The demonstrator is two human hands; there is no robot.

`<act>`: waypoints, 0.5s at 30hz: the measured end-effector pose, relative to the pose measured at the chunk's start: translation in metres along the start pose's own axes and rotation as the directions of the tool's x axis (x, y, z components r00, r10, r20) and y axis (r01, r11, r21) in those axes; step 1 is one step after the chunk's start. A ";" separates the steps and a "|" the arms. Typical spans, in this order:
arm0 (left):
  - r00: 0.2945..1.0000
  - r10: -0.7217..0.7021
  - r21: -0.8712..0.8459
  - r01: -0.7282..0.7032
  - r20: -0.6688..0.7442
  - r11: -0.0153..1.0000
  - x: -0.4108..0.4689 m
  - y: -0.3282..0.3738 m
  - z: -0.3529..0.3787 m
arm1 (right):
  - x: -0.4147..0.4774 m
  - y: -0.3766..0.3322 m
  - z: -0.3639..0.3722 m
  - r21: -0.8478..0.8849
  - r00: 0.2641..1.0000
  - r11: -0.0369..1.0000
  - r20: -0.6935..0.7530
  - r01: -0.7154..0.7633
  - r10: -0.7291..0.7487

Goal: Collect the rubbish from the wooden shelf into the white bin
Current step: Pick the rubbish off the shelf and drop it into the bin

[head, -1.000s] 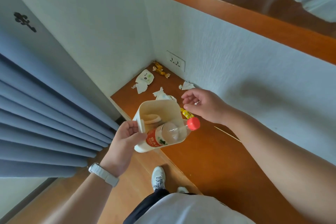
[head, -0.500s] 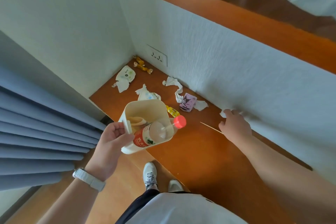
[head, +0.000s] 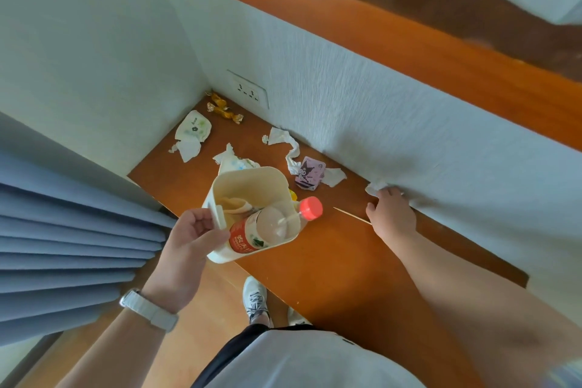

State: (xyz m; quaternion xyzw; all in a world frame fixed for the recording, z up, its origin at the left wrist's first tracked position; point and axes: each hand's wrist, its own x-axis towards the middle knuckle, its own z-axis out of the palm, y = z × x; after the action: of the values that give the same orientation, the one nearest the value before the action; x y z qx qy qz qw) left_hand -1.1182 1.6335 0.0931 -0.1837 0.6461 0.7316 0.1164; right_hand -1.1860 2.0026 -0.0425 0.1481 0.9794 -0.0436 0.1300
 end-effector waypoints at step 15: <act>0.998 -0.038 0.019 0.037 0.057 0.999 0.012 0.013 0.003 | -0.007 -0.023 -0.021 0.359 0.997 0.933 0.070 0.003 -0.031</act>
State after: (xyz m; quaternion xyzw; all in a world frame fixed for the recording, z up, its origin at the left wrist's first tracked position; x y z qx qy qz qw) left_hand -1.1351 1.6339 0.1002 -0.1737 0.6455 0.7284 0.1505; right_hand -1.1919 1.9812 -0.0194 0.1591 0.9507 -0.2281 0.1369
